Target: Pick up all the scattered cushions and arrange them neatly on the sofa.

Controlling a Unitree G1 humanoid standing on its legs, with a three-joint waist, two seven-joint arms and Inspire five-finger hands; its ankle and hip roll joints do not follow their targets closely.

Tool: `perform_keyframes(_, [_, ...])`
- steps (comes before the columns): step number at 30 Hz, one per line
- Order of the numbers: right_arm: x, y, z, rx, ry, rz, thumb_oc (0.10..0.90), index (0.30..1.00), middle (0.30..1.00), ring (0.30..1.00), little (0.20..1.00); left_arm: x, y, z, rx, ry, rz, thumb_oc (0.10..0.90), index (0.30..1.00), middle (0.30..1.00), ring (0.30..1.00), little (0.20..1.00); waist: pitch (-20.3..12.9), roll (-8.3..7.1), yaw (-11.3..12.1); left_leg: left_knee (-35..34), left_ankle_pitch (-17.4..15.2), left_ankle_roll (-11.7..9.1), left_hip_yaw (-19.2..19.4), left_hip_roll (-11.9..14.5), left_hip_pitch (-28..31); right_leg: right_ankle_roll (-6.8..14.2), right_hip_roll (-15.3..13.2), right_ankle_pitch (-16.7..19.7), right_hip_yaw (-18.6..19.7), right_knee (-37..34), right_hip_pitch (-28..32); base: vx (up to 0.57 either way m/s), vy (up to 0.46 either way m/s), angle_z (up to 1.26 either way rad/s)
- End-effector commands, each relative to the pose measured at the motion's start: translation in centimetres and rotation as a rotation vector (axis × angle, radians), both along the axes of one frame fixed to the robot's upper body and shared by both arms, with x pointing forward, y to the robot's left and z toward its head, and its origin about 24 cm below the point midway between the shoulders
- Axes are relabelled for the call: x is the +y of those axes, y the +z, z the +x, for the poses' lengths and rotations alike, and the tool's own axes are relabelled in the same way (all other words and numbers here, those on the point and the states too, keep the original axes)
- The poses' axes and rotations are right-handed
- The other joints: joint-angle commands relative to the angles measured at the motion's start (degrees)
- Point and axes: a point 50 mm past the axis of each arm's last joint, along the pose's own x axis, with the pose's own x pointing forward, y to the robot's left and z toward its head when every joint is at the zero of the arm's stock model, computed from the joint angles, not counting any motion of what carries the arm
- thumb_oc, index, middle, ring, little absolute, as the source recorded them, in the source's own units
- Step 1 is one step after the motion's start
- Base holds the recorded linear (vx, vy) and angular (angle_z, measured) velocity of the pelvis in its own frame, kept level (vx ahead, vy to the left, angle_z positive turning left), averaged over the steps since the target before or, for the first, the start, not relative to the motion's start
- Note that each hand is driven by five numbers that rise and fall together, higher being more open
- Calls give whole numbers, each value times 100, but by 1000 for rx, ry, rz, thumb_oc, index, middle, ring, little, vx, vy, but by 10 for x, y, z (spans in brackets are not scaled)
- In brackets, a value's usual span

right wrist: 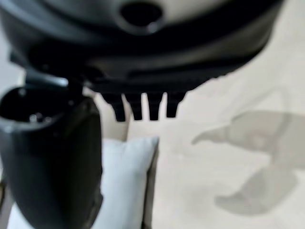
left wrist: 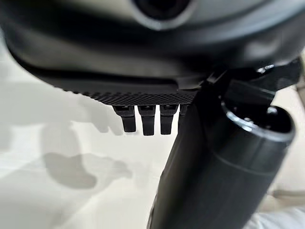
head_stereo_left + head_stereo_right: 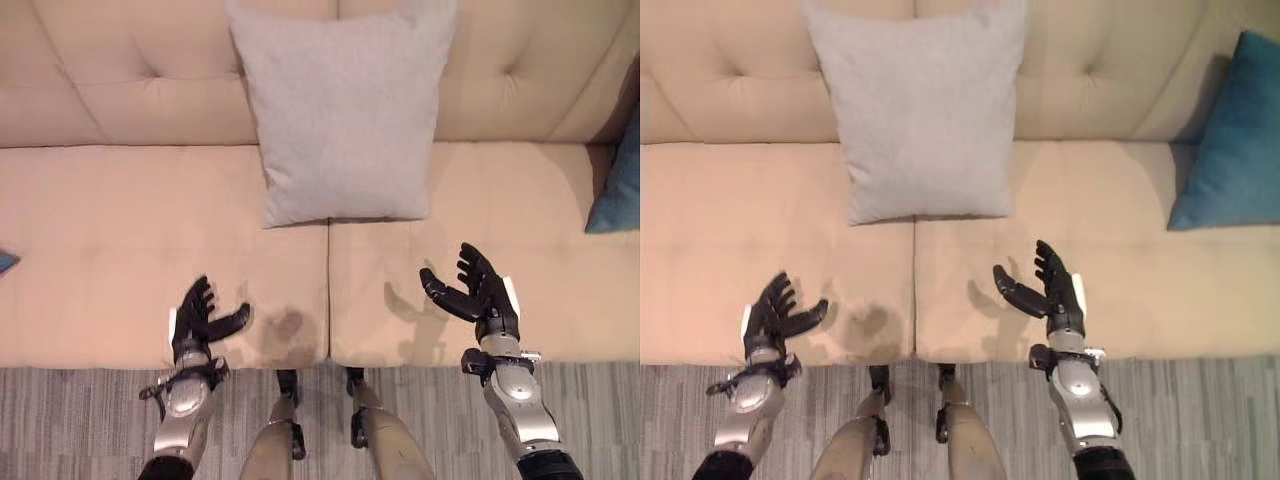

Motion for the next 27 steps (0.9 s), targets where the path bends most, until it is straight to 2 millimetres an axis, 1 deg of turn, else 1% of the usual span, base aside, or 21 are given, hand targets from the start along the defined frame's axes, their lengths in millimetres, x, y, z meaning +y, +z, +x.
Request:
perform_keyframes(1, [-5, -18, -20, 68, -7, -46, 800, 900, 900, 900, 900, 15, 0, -1, 6, -30, 81, 800, 900, 900, 900, 900, -1181, -209, 77, 13, -495, -223, 96, -20, 333, 656, -406, -339, -186, 26, 266, 2, -10, 34])
perform_keyframes(2, [-7, -31, -25, 136, -20, -65, 800, 900, 900, 900, 900, 17, -11, -11, 68, -30, 94, 800, 900, 900, 900, 900, -1213, -226, 134, 13, -515, -212, 61, -20, 447, 656, -401, -374, -221, 26, 396, 1, -8, 16])
perform_keyframes(3, [-8, -40, -29, 181, -24, -76, 800, 900, 900, 900, 900, 17, -19, -19, 117, -36, 106, 800, 900, 900, 900, 900, -1233, -245, 180, 13, -528, -199, 37, -27, 538, 650, -398, -397, -248, 26, 495, -5, -5, 8])
perform_keyframes(4, [-11, -61, -40, 301, -26, -106, 800, 900, 900, 900, 900, 20, -39, -39, 248, -60, 134, 800, 900, 900, 900, 900, -1290, -278, 268, 13, -588, -166, -18, -24, 735, 641, -375, -464, -288, 26, 722, -22, 20, 7])
perform_keyframes(7, [-14, -94, -63, 493, -31, -128, 800, 900, 900, 900, 900, 21, -69, -72, 468, -148, 220, 800, 900, 900, 900, 900, -1380, -308, 369, 13, -663, -124, -50, -33, 977, 634, -365, -523, -314, 26, 984, -35, 47, 16])
perform_keyframes(8, [-14, -102, -69, 547, -24, -137, 800, 900, 900, 900, 900, 22, -76, -82, 536, -169, 242, 800, 900, 900, 900, 900, -1410, -316, 397, 13, -696, -112, -51, -38, 1057, 631, -362, -538, -318, 26, 1058, -12, 38, 7])
perform_keyframes(9, [-14, -102, -69, 546, -24, -137, 800, 900, 900, 900, 900, 22, -76, -82, 535, -169, 242, 800, 900, 900, 900, 900, -1400, -316, 399, 13, -699, -112, -49, -37, 1067, 632, -361, -540, -316, 26, 1067, -13, 47, 2])
perform_keyframes(11, [-14, -117, -83, 650, -22, -154, 800, 900, 900, 900, 900, 22, -90, -102, 650, -195, 255, 800, 900, 900, 900, 900, -1471, -333, 458, 13, -756, -85, -30, -45, 1205, 634, -357, -572, -296, 26, 1189, -4, 69, -3])
perform_keyframes(12, [-14, -130, -98, 741, -33, -149, 800, 900, 900, 900, 900, 24, -100, -121, 746, -179, 242, 800, 900, 900, 900, 900, -1530, -353, 501, 13, -809, -57, -20, -59, 1329, 636, -368, -594, -282, 26, 1310, 5, 65, -7])
perform_keyframes(13, [-14, -130, -98, 741, -33, -149, 800, 900, 900, 900, 900, 24, -100, -121, 745, -179, 242, 800, 900, 900, 900, 900, -1526, -353, 502, 13, -810, -57, -19, -58, 1334, 637, -368, -595, -280, 26, 1314, 4, 102, -13])
perform_keyframes(14, [-13, -138, -110, 803, -44, -128, 800, 900, 900, 900, 900, 25, -106, -135, 816, -173, 235, 800, 900, 900, 900, 900, -1559, -372, 536, 13, -856, -35, 2, -69, 1462, 645, -382, -615, -279, 26, 1434, 12, 80, -12])
perform_keyframes(15, [-12, -141, -114, 818, -53, -112, 800, 900, 900, 900, 900, 25, -108, -140, 841, -174, 232, 800, 900, 900, 900, 900, -1574, -385, 546, 13, -881, -28, 11, -74, 1513, 650, -390, -620, -266, 26, 1479, 20, 98, -16])
perform_keyframes(17, [-9, -146, -123, 855, -64, -82, 800, 900, 900, 900, 900, 24, -111, -147, 882, -191, 235, 800, 900, 900, 900, 900, -1587, -402, 583, 13, -936, 7, 6, -94, 1633, 663, -401, -617, -224, 26, 1566, -4, 92, -10])
perform_keyframes(19, [-9, -149, -127, 879, -70, -75, 800, 900, 900, 900, 900, 25, -111, -147, 884, -178, 231, 800, 900, 900, 900, 900, -1557, -426, 614, 13, -952, 53, -60, -117, 1711, 666, -418, -611, -197, 107, 1621, -30, 88, -2])
perform_keyframes(20, [-9, -149, -127, 878, -70, -75, 800, 900, 900, 900, 900, 25, -111, -147, 884, -177, 231, 800, 900, 900, 900, 900, -1554, -426, 614, 13, -952, 54, -61, -117, 1714, 666, -419, -612, -198, 107, 1624, -45, 59, -5])
perform_keyframes(23, [-7, -148, -122, 867, -73, -68, 800, 900, 900, 900, 900, 30, -107, -137, 853, -172, 244, 800, 900, 900, 900, 900, -1424, -421, 636, 13, -926, 125, -118, -112, 1721, 659, -443, -698, -163, 659, 1439, -83, 33, -6])
perform_keyframes(24, [-7, -148, -122, 867, -73, -68, 800, 900, 900, 900, 900, 30, -107, -137, 853, -172, 244, 800, 900, 900, 900, 900, -1424, -422, 636, 13, -925, 126, -117, -113, 1719, 659, -445, -703, -161, 668, 1433, -179, 9, -5])
perform_keyframes(25, [-3, -145, -112, 840, -64, -62, 800, 900, 900, 900, 900, 34, -102, -125, 818, -171, 267, 800, 900, 900, 900, 900, -1272, -406, 592, 13, -860, 158, -204, -85, 1670, 709, -394, -744, 40, 1025, 1195, -205, 2, -2])
perform_keyframes(27, [-2, -143, -106, 827, -60, -63, 800, 900, 900, 900, 900, 37, -97, -111, 775, -162, 282, 800, 900, 900, 900, 900, -1204, -375, 549, 13, -782, 191, -313, -79, 1580, 720, -259, -858, 420, 1313, 1014, -205, 1, -2])
